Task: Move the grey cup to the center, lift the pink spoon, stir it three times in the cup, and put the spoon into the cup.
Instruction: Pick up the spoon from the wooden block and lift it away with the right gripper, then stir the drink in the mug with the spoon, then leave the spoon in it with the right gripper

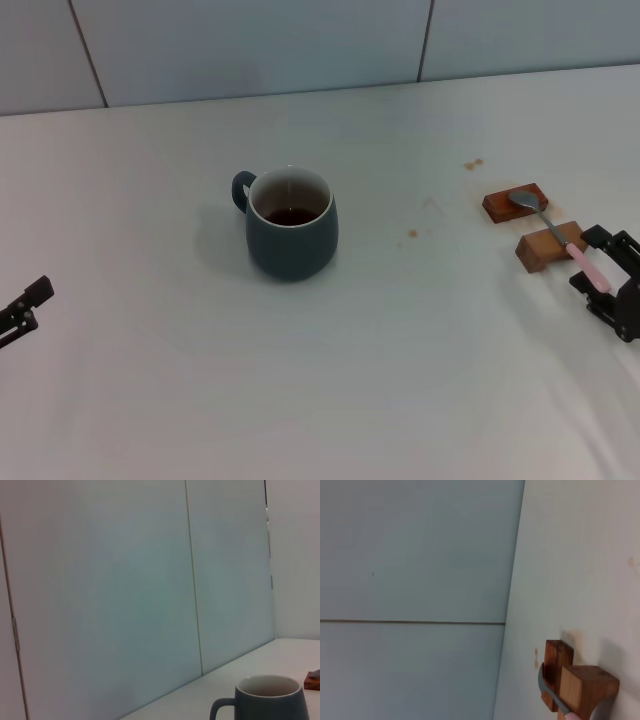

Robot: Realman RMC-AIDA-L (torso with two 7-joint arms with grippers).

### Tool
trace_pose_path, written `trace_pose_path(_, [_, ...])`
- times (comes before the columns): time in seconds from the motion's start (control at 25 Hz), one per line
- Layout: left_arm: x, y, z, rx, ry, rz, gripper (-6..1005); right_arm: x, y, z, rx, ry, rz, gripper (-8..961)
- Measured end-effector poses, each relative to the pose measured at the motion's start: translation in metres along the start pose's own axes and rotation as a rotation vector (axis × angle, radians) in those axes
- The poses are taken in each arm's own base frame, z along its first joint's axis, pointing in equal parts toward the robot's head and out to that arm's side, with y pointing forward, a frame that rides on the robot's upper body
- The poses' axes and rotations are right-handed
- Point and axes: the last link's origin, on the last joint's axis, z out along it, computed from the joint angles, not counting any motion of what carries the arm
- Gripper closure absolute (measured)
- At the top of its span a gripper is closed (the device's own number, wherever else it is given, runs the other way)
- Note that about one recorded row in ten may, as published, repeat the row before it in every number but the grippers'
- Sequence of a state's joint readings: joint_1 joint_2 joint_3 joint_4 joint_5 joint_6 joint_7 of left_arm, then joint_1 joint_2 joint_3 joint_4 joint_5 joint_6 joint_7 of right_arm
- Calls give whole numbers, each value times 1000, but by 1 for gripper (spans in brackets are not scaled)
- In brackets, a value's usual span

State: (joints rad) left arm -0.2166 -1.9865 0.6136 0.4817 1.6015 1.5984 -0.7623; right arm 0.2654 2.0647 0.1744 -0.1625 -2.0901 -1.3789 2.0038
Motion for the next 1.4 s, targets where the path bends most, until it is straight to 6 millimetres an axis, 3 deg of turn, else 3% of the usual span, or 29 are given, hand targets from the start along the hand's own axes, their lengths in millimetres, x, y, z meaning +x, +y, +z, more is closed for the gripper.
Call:
trace_pose_path(0.04, [0,0,0,0,0,0,155,-1,0,0,-1,-4,3,157])
trace_pose_path(0.24, [0,0,0,0,1,1,155,-2,-1,0,3,-12,11,345])
trace_pose_path(0.72, [1,0,0,12,12,-4,155,-5,1,2,2,-13,-1,610])
trace_pose_path(0.84, [1,-1,0,17,16,-4,155,-6,3,2,-4,-15,-19,826])
trace_pose_path(0.92, [1,0,0,17,17,-4,155,-8,5,3,-19,-26,-61,832])
trace_pose_path(1.0, [1,0,0,16,18,-6,155,-10,12,5,-58,-49,-152,839])
trace_pose_path(1.04, [1,0,0,17,18,-7,155,-14,23,8,-118,-95,-320,842])
trace_pose_path(1.12, [0,1,0,18,18,-8,155,-16,28,11,-141,-116,-402,842])
trace_pose_path(1.16, [0,1,0,20,17,-7,155,-19,42,15,-203,-171,-608,842])
trace_pose_path(1.2, [-1,2,1,20,17,-5,155,-19,42,15,-203,-171,-608,843])
trace_pose_path(1.32, [-1,4,5,17,24,-3,155,-24,70,21,-330,-245,-883,843])
trace_pose_path(1.36, [-1,5,6,16,26,-4,155,-31,94,24,-437,-258,-1030,843])
trace_pose_path(1.4, [-1,6,7,15,28,-5,155,-31,94,24,-437,-258,-1030,843])
